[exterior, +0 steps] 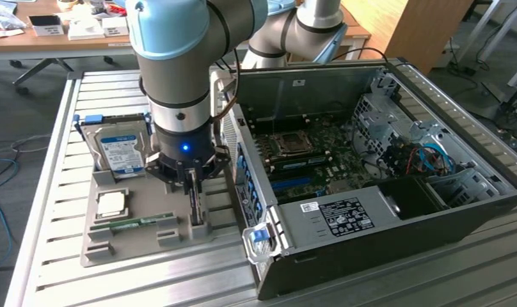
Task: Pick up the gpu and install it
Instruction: 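Pick up the gpu and move the gpu toward the slot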
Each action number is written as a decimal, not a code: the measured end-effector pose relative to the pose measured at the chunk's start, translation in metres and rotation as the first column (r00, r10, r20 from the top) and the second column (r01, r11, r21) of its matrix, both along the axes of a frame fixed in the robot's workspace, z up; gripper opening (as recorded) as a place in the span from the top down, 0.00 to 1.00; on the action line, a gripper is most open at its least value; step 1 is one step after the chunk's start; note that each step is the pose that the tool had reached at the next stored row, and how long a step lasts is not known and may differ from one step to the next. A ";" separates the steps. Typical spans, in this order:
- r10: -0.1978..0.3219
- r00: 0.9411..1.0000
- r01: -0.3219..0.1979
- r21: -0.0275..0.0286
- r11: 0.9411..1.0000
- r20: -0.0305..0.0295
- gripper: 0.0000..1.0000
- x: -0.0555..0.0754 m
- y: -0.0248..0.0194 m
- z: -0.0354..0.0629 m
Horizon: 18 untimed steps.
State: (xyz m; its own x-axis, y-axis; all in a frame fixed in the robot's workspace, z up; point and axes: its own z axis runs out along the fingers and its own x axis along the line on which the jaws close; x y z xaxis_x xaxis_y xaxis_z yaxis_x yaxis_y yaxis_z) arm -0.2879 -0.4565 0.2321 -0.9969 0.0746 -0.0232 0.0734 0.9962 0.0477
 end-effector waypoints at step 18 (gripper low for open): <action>0.000 1.000 0.000 0.000 1.000 0.000 0.73 0.000 0.0000 0.0024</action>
